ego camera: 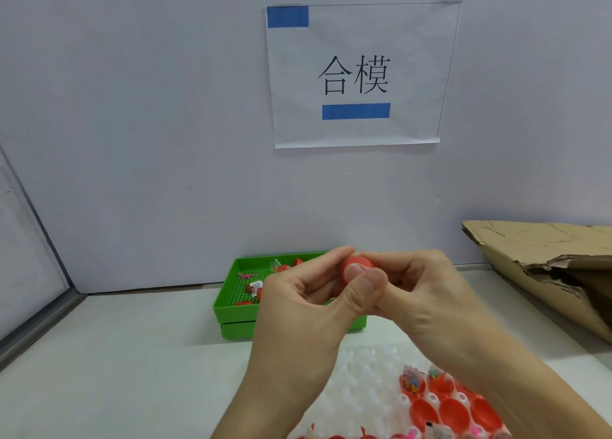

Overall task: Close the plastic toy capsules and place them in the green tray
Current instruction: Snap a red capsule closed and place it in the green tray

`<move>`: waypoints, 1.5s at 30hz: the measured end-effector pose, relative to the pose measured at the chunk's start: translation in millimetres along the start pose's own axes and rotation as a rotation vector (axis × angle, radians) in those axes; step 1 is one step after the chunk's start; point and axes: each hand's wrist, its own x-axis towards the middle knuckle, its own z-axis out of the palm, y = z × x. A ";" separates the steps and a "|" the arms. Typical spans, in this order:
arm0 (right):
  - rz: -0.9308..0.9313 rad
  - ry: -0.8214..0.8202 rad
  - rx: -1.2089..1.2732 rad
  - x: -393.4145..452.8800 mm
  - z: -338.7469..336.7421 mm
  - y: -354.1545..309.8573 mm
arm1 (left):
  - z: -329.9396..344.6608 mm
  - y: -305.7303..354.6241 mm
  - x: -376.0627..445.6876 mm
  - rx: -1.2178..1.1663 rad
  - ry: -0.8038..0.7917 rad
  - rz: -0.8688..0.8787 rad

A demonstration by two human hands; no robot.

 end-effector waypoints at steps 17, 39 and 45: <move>0.301 -0.125 0.427 6.1 -1.3 4.8 | -9.7 1.2 2.3 0.451 -0.054 0.283; 0.269 -0.046 0.472 4.8 8.1 2.7 | -4.3 3.7 -2.4 0.356 0.023 0.202; 0.349 -0.077 0.338 5.9 -8.2 3.1 | -10.5 -0.1 6.6 -0.383 0.085 -0.273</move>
